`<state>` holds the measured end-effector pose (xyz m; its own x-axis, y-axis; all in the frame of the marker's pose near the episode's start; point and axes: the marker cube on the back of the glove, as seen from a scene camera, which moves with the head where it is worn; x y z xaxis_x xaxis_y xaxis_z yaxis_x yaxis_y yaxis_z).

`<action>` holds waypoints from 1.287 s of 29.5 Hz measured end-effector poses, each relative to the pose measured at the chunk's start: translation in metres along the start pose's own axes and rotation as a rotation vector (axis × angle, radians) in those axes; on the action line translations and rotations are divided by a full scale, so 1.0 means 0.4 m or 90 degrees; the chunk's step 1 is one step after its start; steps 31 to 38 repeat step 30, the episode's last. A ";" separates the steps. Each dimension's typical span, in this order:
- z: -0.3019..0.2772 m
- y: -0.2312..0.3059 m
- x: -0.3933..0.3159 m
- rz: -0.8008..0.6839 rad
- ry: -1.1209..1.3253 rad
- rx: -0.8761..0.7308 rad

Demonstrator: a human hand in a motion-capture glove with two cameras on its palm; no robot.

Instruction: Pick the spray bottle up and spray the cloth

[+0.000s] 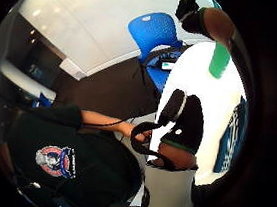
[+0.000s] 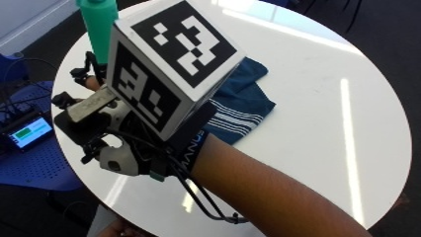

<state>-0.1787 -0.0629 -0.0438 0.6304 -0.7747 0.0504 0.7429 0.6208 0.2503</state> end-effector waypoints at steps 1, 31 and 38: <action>0.000 0.001 -0.002 0.000 -0.001 0.001; 0.016 0.017 -0.042 -0.014 -0.001 -0.016; 0.016 0.017 -0.042 -0.014 -0.001 -0.016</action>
